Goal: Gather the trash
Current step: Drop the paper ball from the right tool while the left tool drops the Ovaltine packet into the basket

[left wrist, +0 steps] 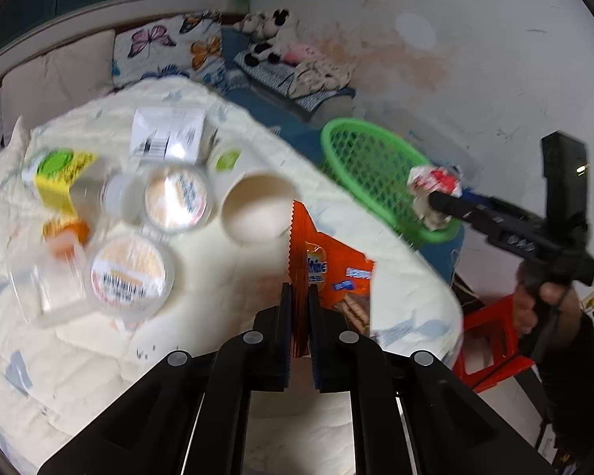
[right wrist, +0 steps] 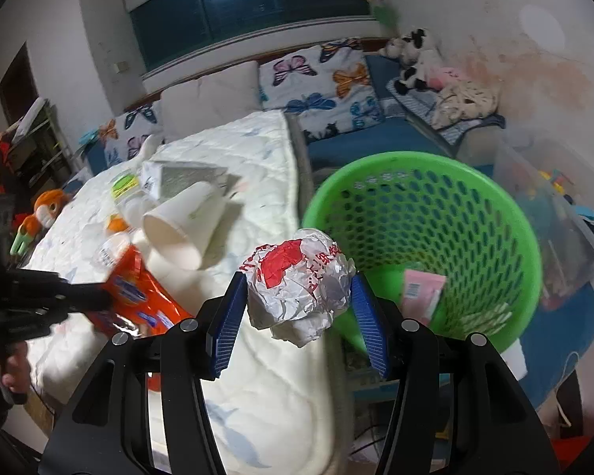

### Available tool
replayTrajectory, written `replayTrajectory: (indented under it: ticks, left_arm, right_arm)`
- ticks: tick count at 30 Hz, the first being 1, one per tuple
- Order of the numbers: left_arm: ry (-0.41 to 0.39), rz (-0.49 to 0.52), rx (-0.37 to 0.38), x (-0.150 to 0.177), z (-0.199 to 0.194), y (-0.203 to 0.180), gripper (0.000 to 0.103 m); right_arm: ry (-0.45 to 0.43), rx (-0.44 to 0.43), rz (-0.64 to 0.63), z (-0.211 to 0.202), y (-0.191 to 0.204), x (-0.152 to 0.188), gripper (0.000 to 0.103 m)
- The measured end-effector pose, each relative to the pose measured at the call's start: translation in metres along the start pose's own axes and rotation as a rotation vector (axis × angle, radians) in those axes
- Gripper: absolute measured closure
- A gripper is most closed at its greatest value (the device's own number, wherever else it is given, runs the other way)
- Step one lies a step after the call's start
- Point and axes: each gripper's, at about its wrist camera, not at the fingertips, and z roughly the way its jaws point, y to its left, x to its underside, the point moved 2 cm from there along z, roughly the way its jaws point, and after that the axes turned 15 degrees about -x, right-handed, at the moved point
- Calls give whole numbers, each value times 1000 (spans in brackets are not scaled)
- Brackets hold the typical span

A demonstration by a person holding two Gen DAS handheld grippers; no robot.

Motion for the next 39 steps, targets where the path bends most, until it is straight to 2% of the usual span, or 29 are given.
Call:
replayTrajectory:
  ticks: [6,13,19,26,30,33,39]
  left_arm:
    - [-52,16,47,-32,-13,-11,95]
    - [-105,68,47,-74,-14,-35,95]
    - [-120,100,30,-98,-2,-56,95]
    - [-101,107,41,-118,25,-78,95]
    - [-86,104,39,-124,39,-90,95]
    - [-80,107,35,-127,48,-96,95]
    - [-55,92,43,-132,65,-105,95]
  right_arm:
    - [-6,49,10,-3,-24,-6,48]
    - [2,83,42,0,-50,-9,48]
    - [7,97,58,4,-63,-12,47]
    - [22,112,65,7,-72,-12,46]
    - [30,124,56,6,-74,-10,45]
    - [29,129,56,6,-76,-10,41]
    - [28,130,47,2,-75,-8,40]
